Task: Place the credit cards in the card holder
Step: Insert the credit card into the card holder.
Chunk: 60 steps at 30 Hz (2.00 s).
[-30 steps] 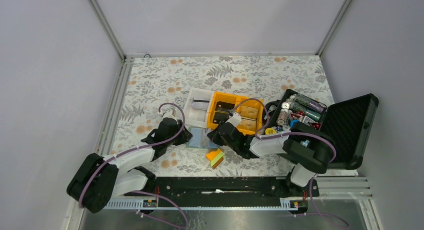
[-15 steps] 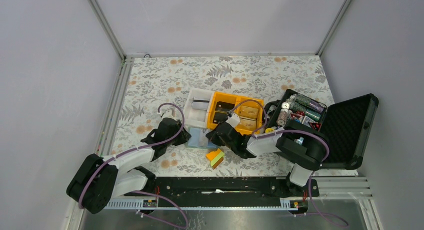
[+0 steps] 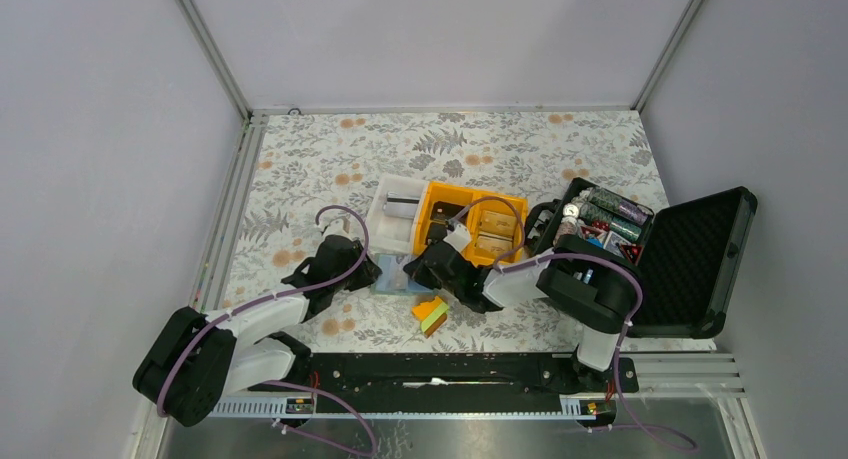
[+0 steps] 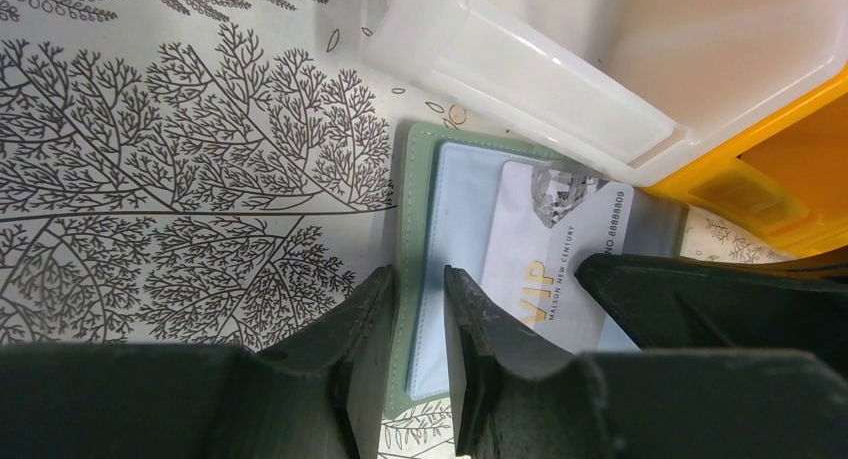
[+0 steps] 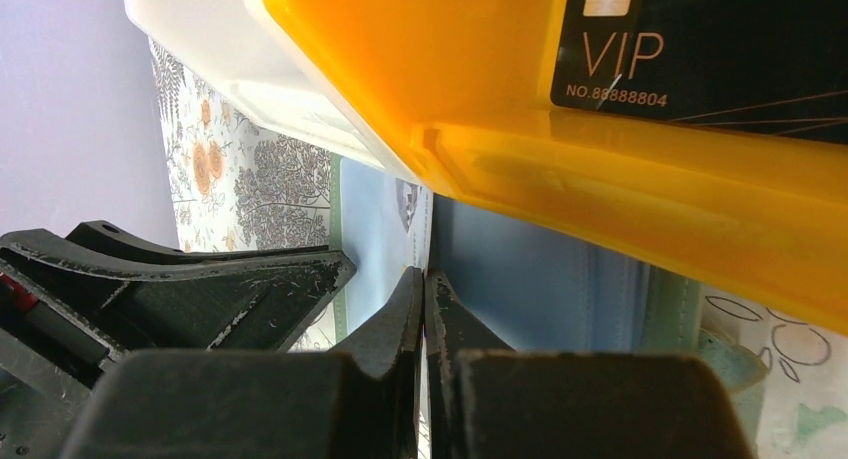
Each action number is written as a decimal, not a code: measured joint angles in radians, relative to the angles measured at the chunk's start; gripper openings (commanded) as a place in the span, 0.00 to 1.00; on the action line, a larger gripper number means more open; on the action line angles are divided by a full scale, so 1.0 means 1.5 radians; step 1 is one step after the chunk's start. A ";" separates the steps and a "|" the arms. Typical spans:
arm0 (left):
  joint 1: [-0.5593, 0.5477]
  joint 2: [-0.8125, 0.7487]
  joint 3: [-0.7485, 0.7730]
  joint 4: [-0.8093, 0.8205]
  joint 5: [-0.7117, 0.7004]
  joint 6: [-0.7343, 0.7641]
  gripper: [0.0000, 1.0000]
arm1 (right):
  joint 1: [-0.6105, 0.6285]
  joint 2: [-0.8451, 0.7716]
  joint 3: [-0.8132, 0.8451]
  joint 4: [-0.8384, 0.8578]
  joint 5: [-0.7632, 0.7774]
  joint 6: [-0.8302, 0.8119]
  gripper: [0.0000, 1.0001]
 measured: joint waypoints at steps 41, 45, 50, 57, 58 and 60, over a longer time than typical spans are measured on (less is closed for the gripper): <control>0.002 0.027 -0.012 0.054 0.034 0.018 0.02 | 0.045 0.031 0.136 -0.179 0.064 -0.159 0.53; 0.003 0.031 -0.016 0.069 0.039 0.019 0.01 | 0.045 0.034 0.141 -0.180 0.058 -0.165 0.56; 0.005 0.028 -0.019 0.072 0.041 0.017 0.01 | 0.045 0.033 0.141 -0.175 0.053 -0.167 0.63; 0.003 -0.026 -0.019 0.006 0.041 0.014 0.29 | 0.046 -0.003 0.128 -0.196 0.050 -0.194 0.78; 0.003 -0.037 -0.018 -0.007 0.040 0.015 0.36 | 0.046 -0.017 0.121 -0.201 0.050 -0.199 0.81; 0.003 -0.059 -0.012 -0.039 0.039 0.016 0.46 | 0.046 -0.069 0.099 -0.216 0.050 -0.218 0.84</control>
